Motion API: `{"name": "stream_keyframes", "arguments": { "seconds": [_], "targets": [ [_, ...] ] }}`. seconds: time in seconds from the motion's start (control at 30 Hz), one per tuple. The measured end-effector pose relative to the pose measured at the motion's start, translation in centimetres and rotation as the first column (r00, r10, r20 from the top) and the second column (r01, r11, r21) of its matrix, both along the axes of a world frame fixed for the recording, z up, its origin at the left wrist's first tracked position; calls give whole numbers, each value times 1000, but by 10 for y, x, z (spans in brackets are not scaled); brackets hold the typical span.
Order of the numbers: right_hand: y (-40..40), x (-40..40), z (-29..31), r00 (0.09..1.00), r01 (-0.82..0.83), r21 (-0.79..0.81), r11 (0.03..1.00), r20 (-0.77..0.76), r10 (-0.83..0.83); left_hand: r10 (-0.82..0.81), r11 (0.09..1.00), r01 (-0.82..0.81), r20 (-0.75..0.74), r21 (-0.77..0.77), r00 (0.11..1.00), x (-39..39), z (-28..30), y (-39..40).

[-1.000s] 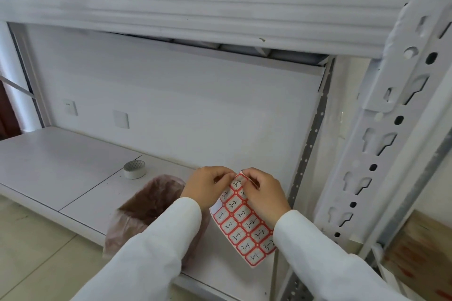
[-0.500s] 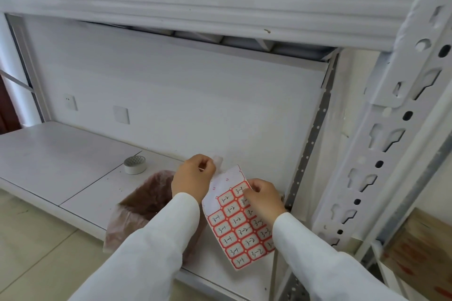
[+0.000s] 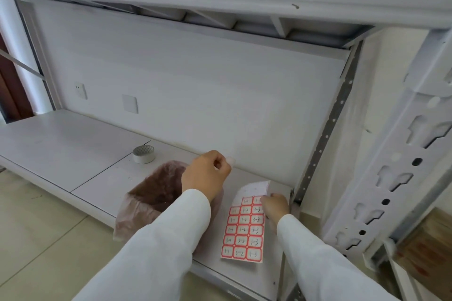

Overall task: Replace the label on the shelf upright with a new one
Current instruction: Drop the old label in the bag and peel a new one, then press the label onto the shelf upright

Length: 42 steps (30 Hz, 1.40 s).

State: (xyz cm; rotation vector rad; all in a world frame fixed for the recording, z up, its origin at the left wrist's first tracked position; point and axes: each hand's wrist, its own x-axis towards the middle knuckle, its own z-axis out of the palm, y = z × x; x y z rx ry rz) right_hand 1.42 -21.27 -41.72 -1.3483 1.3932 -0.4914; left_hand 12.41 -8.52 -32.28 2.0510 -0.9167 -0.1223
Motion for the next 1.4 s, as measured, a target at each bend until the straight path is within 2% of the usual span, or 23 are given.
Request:
{"name": "stream_keyframes", "arguments": {
  "seconds": [0.1, 0.17, 0.33, 0.4, 0.47, 0.6, 0.67, 0.7, 0.83, 0.97, 1.07, 1.17, 1.3, 1.4],
  "targets": [
    [-1, 0, 4, 991, 3, -2, 1000, -131, -3, -9, 999, 10, -8, 30, 1000, 3, -1, 0],
    [2, 0, 12, 987, -31, -33, 999, -157, 25, -27, 998, 27, -9, 59, 1000, 4, -3, 0],
    [24, 7, 41, 972, -230, -276, 933, -19, 233, -83, 991, 87, -45, 100, 996, 7, -8, -1],
    [37, 7, 57, 952, -273, -372, 887, 25, 304, -129, 990, 135, -160, 30, 979, 8, -6, -4],
    [47, 3, 77, 925, -311, -456, 834, 57, 376, -207, 978, 188, -369, -90, 906, 8, 0, -6],
    [62, -17, 118, 895, -363, -629, 687, -30, 445, -344, 939, 243, -693, -244, 633, 7, 20, 1],
    [67, -29, 138, 893, -390, -706, 591, -134, 429, -366, 926, 283, -773, -249, 518, 6, 33, 8],
    [69, -36, 147, 889, -403, -738, 542, -174, 423, -363, 921, 315, -792, -228, 490, 5, 41, 12],
    [87, -61, 186, 869, -418, -839, 347, -259, 422, -391, 866, 476, -801, -153, 453, -6, 82, 32],
    [112, -88, 232, 821, -483, -866, 131, -395, 413, -470, 749, 662, -733, -36, 492, -25, 128, 50],
    [126, -114, 263, 821, -476, -878, 42, -427, 379, -532, 668, 744, -708, -14, 464, -36, 160, 56],
    [136, -144, 301, 891, -300, -950, 84, -248, 381, -577, 680, 732, -646, -40, 500, -50, 190, 59],
    [129, -183, 356, 916, 39, -949, 314, 159, 367, -663, 695, 698, -527, -171, 531, -79, 236, 62],
    [117, -204, 384, 905, 167, -872, 461, 321, 278, -712, 701, 638, -289, -317, 640, -106, 270, 62]
  ]
}}
